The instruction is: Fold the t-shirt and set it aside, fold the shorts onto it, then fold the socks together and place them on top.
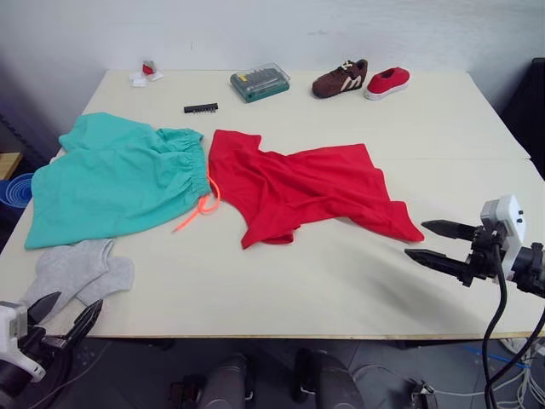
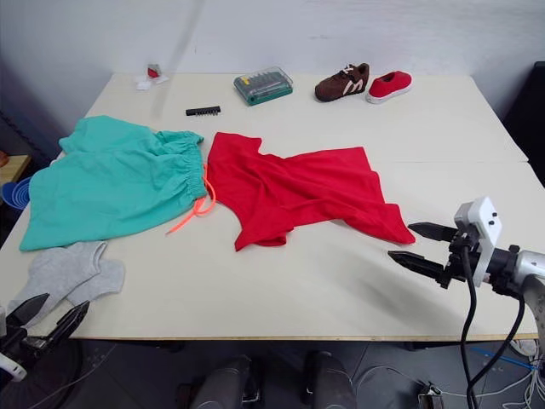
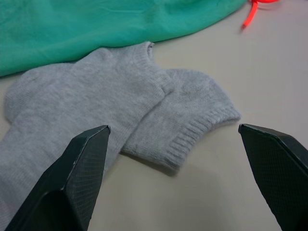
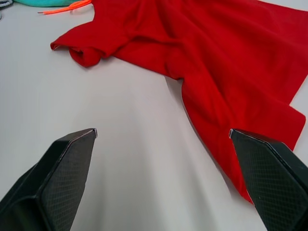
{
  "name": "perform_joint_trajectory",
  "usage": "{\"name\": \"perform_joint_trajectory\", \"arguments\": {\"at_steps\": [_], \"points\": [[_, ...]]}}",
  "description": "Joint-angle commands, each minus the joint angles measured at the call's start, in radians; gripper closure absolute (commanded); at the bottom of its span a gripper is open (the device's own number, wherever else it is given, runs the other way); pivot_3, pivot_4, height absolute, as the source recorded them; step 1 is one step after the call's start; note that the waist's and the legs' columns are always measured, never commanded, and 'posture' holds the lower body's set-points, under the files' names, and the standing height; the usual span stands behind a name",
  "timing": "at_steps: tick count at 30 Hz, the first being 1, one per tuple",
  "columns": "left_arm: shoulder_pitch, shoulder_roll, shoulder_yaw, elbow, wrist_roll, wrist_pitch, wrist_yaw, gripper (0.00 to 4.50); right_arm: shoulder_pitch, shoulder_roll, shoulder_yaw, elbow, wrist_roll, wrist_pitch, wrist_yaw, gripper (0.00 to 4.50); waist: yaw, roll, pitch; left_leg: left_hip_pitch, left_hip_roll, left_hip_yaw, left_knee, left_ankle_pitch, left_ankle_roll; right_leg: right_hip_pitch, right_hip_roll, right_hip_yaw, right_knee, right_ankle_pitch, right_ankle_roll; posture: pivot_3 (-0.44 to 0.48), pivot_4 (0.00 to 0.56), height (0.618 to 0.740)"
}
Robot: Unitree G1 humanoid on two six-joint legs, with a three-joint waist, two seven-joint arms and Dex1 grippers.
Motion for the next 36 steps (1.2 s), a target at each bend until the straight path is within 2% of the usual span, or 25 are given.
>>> {"name": "perform_joint_trajectory", "arguments": {"at_steps": [1,17,24,27,30,33,36], "points": [[0.009,0.003,0.01,-0.005,-0.012,-0.004,0.008,0.02,-0.011,0.001,-0.012,-0.012,0.01,-0.011,0.004,0.0,-0.002,0.0,0.0,0.0,0.0,0.0,0.0,0.0,0.0,0.0,0.0,0.0,0.0,0.0,0.0,0.0,0.15,0.74],[0.0,0.025,-0.038,-0.056,-0.013,0.025,0.007,0.02,0.018,-0.008,-0.034,-0.03,0.008,-0.009,-0.01,0.0,-0.001,0.0,0.0,0.0,0.0,0.0,0.0,0.0,0.0,0.0,0.0,0.0,0.0,0.0,0.0,0.0,0.15,0.74],[-0.056,0.107,-0.137,-0.169,-0.027,0.085,-0.02,0.02,0.037,-0.002,-0.061,-0.078,0.011,-0.015,-0.045,0.0,0.002,0.0,0.0,0.0,0.0,0.0,0.0,0.0,0.0,0.0,0.0,0.0,0.001,0.0,0.0,0.0,0.15,0.74],[-0.146,0.167,-0.204,-0.239,-0.089,0.18,-0.019,0.02,0.051,0.012,-0.082,-0.159,0.044,0.008,-0.074,0.0,0.004,0.0,0.0,0.0,0.0,0.0,0.0,0.0,0.0,0.0,0.0,0.0,0.001,0.0,0.0,0.0,0.15,0.74],[-0.299,0.245,-0.297,-0.274,-0.121,0.295,0.008,0.02,0.071,0.024,-0.098,-0.241,0.077,0.034,-0.106,0.0,0.005,0.0,0.0,0.0,0.0,0.0,0.001,0.001,-0.001,0.0,0.0,0.0,0.003,0.0,0.0,0.0,0.15,0.74],[-0.52,0.302,-0.439,-0.266,-0.109,0.402,0.044,0.02,0.093,0.04,-0.102,-0.317,0.098,0.054,-0.144,0.0,0.004,0.001,0.0,0.001,0.0,0.0,0.001,0.004,0.001,0.001,0.0,0.0,0.004,0.001,0.001,0.0,0.15,0.74],[-0.783,0.303,-0.629,-0.202,-0.065,0.506,0.063,0.02,0.109,0.057,-0.094,-0.381,0.1,0.058,-0.19,0.0,0.005,0.0,0.0,0.001,-0.001,0.0,0.001,0.008,-0.001,0.001,0.0,0.0,0.005,0.001,0.002,0.0,0.15,0.74]]}}
